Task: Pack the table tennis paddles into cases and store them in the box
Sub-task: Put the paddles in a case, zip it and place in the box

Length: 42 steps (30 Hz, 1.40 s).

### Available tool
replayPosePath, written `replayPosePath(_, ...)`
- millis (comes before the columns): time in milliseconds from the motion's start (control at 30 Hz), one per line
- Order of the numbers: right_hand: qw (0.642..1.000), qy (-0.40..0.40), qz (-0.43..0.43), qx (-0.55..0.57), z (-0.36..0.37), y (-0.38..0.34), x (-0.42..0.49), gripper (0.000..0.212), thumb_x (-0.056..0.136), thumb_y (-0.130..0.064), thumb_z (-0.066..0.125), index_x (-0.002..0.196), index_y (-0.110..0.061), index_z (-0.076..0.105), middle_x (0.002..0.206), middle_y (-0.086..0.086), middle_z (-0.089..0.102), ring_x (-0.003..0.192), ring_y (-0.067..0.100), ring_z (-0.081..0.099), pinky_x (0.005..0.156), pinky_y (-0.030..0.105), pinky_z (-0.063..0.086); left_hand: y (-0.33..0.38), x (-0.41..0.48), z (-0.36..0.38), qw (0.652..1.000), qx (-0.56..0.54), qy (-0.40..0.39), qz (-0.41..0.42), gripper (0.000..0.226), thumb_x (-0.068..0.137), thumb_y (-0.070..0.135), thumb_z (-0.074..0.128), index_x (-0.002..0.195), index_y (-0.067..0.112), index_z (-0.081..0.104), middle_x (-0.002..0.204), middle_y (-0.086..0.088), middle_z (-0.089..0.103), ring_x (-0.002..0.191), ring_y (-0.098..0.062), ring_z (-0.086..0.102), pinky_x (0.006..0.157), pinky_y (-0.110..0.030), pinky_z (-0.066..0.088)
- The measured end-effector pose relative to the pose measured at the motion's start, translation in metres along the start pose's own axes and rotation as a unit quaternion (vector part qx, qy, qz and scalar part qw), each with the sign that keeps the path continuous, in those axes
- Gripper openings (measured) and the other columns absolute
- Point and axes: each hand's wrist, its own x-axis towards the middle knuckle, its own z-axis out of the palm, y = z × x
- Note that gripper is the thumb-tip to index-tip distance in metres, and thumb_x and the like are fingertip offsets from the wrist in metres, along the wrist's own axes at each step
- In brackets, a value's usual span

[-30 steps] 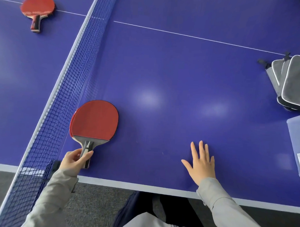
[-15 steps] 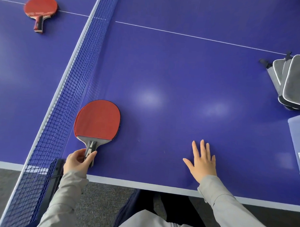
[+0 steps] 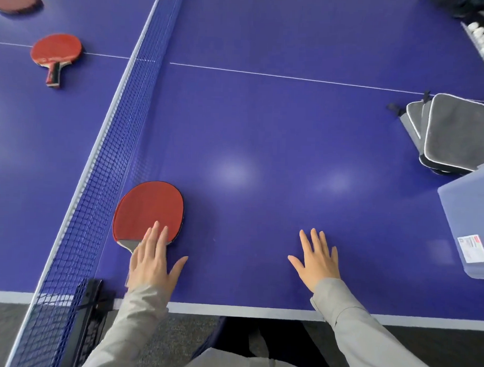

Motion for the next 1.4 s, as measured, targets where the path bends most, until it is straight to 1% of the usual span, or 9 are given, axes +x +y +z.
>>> replayPosePath(67, 1.0, 0.013, -0.004, 0.007, -0.007, 0.003, -0.001, 0.071, 0.096, -0.057, 0.025, 0.151, -0.024, -0.005, 0.161, 0.005, -0.008, 0.147, 0.025, -0.012, 0.118, 0.051, 0.006, 0.025, 0.017, 0.006, 0.998, 0.016, -0.028, 0.054, 0.081, 0.081, 0.059, 0.036, 0.142, 0.005, 0.038, 0.151, -0.013, 0.034, 0.137, -0.032, 0.035, 0.108, -0.048, 0.033)
replayPosePath(167, 0.999, 0.036, -0.004, 0.007, -0.021, 0.013, -0.005, 0.071, 0.096, -0.057, 0.025, 0.151, -0.024, -0.004, 0.161, 0.004, -0.008, 0.147, 0.024, -0.012, 0.118, 0.05, 0.005, 0.062, 0.045, 0.025, 0.988, 0.051, -0.089, 0.111, 0.078, 0.089, 0.058, 0.04, 0.149, 0.013, 0.02, 0.158, -0.004, 0.011, 0.146, -0.024, 0.012, 0.118, -0.041, 0.015)
replayPosePath(267, 0.998, 0.056, 0.008, 0.016, -0.034, 0.03, -0.01, 0.07, 0.097, -0.055, 0.026, 0.151, -0.022, -0.003, 0.161, 0.004, -0.006, 0.148, 0.023, -0.011, 0.118, 0.047, 0.004, 0.099, 0.061, 0.045, 0.974, 0.078, -0.143, 0.16, 0.08, 0.091, 0.06, 0.036, 0.151, 0.021, 0.0, 0.159, 0.003, -0.008, 0.147, -0.016, -0.006, 0.118, -0.035, -0.001)
replayPosePath(400, 0.995, 0.084, 0.034, 0.03, -0.051, 0.061, -0.016, 0.07, 0.097, -0.055, 0.026, 0.152, -0.022, -0.002, 0.161, 0.003, -0.004, 0.148, 0.022, -0.009, 0.119, 0.046, 0.004, 0.149, 0.069, 0.057, 0.949, 0.139, -0.16, 0.232, 0.081, 0.09, 0.066, 0.024, 0.149, 0.023, -0.01, 0.158, 0.006, -0.016, 0.146, -0.015, -0.013, 0.117, -0.037, -0.006)
replayPosePath(600, 0.989, 0.114, 0.075, 0.058, -0.063, 0.119, -0.033, 0.069, 0.097, -0.055, 0.027, 0.152, -0.023, 0.0, 0.161, 0.003, -0.001, 0.148, 0.022, -0.007, 0.119, 0.046, 0.005, 0.229, 0.068, 0.06, 0.928, 0.162, -0.182, 0.283, 0.08, 0.09, 0.067, 0.021, 0.15, 0.024, -0.008, 0.159, 0.005, -0.014, 0.146, -0.016, -0.014, 0.118, -0.04, -0.007)
replayPosePath(933, 0.974, 0.188, 0.105, 0.064, -0.052, 0.271, -0.092, 0.065, 0.097, -0.054, 0.028, 0.151, -0.023, 0.009, 0.16, 0.003, 0.009, 0.148, 0.023, 0.0, 0.118, 0.046, 0.012, 0.398, 0.004, 0.079, 0.92, 0.152, -0.15, 0.328, 0.077, 0.091, 0.065, 0.022, 0.151, 0.023, -0.004, 0.159, 0.004, -0.011, 0.146, -0.015, -0.013, 0.118, -0.039, -0.005)
replayPosePath(1000, 0.972, 0.202, 0.11, 0.056, -0.05, 0.308, -0.108, 0.065, 0.096, -0.054, 0.029, 0.151, -0.023, 0.009, 0.16, 0.003, 0.01, 0.148, 0.024, 0.002, 0.117, 0.046, 0.014, 0.431, -0.012, 0.086, 0.923, 0.144, -0.138, 0.329, 0.076, 0.091, 0.064, 0.022, 0.151, 0.024, -0.002, 0.16, 0.004, -0.01, 0.146, -0.015, -0.012, 0.118, -0.04, -0.004)
replayPosePath(1200, 0.963, 0.229, 0.133, 0.048, -0.052, 0.414, -0.144, 0.063, 0.097, -0.052, 0.03, 0.15, -0.023, 0.011, 0.16, 0.003, 0.011, 0.148, 0.024, 0.003, 0.118, 0.045, 0.013, 0.521, -0.044, 0.094, 0.939, 0.112, -0.108, 0.308, 0.075, 0.091, 0.065, 0.021, 0.151, 0.024, 0.0, 0.16, 0.007, -0.008, 0.146, -0.013, -0.01, 0.119, -0.039, -0.003)
replayPosePath(1400, 0.961, 0.229, 0.139, 0.066, -0.064, 0.481, -0.148, 0.061, 0.097, -0.05, 0.033, 0.149, -0.02, 0.017, 0.158, 0.004, 0.017, 0.147, 0.024, 0.006, 0.116, 0.046, 0.017, 0.577, -0.047, 0.092, 0.948, 0.123, -0.108, 0.274, 0.075, 0.091, 0.065, 0.017, 0.151, 0.024, -0.001, 0.16, 0.006, -0.008, 0.146, -0.014, -0.01, 0.119, -0.041, -0.001)
